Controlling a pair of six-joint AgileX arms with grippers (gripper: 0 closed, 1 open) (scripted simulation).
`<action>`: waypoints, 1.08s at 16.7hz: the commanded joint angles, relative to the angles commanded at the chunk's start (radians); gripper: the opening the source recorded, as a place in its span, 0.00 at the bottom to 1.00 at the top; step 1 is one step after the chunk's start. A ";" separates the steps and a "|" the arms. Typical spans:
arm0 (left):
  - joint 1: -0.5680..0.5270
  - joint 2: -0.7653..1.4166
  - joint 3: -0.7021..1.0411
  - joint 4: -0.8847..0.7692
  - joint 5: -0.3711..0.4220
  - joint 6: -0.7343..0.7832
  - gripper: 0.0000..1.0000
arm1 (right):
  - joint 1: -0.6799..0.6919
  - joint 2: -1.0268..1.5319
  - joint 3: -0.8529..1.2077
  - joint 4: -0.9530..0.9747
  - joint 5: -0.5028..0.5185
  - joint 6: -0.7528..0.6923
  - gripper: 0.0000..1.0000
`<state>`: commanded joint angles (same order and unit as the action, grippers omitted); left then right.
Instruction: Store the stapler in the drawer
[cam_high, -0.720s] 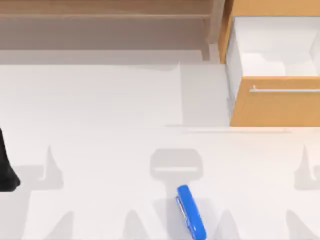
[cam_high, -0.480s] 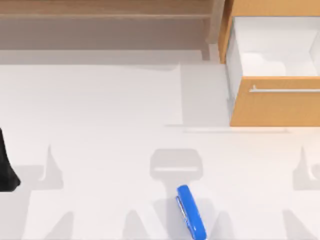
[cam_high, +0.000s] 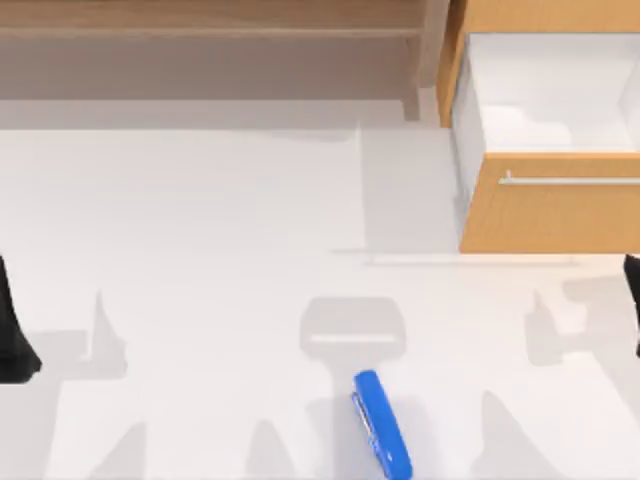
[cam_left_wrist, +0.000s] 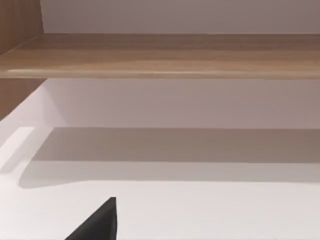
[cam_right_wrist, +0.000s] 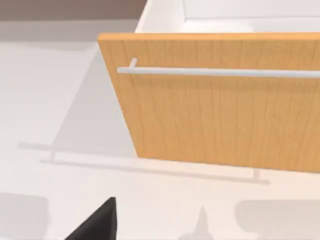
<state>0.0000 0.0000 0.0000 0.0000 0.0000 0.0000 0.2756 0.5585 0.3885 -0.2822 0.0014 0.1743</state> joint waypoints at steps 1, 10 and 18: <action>0.000 0.000 0.000 0.000 0.000 0.000 1.00 | 0.044 0.100 0.062 -0.045 0.001 0.028 1.00; 0.000 0.000 0.000 0.000 0.000 0.000 1.00 | 0.437 0.915 0.612 -0.450 0.002 0.272 1.00; 0.000 0.000 0.000 0.000 0.000 0.000 1.00 | 0.640 1.333 0.898 -0.656 0.004 0.398 1.00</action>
<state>0.0000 0.0000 0.0000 0.0000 0.0000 0.0000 0.9159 1.8911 1.2864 -0.9380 0.0051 0.5722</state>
